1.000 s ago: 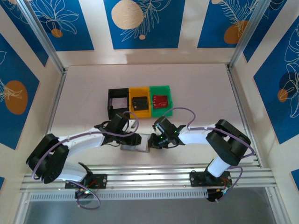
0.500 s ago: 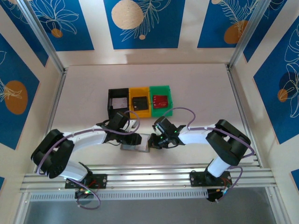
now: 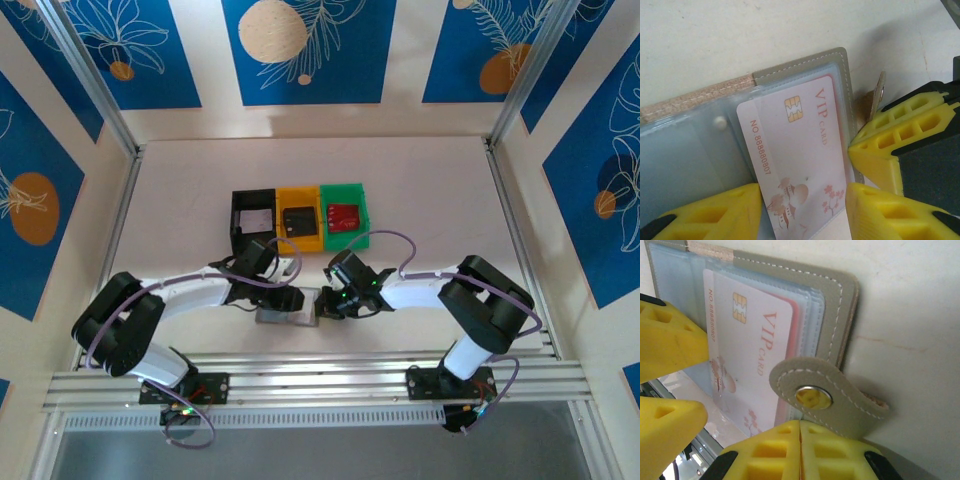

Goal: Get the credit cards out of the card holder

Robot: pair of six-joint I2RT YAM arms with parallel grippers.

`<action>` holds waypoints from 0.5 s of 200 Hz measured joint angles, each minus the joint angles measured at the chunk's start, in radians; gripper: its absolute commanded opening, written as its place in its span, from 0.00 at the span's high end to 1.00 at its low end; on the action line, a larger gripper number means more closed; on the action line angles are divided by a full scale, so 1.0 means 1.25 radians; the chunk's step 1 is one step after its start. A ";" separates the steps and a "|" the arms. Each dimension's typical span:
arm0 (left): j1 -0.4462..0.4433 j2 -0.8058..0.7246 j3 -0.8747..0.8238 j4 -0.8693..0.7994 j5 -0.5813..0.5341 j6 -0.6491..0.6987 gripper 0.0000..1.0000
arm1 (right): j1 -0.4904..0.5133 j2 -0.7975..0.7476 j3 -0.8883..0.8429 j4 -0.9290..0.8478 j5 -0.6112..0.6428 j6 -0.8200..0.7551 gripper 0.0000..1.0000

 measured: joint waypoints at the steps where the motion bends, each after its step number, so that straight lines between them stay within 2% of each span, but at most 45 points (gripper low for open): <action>1: 0.000 0.000 0.000 0.000 0.000 0.000 0.53 | 0.000 0.000 0.000 0.000 0.000 0.000 0.91; 34: 0.000 0.000 -0.001 0.005 0.003 0.000 0.60 | 0.000 0.000 0.000 0.000 0.000 -0.002 0.91; 66: 0.004 0.000 -0.016 0.027 0.008 -0.008 0.73 | 0.001 0.000 0.000 0.000 0.000 -0.002 0.91; 100: 0.008 -0.001 -0.026 0.036 0.008 -0.014 0.79 | 0.001 0.000 0.000 0.000 0.000 -0.002 0.91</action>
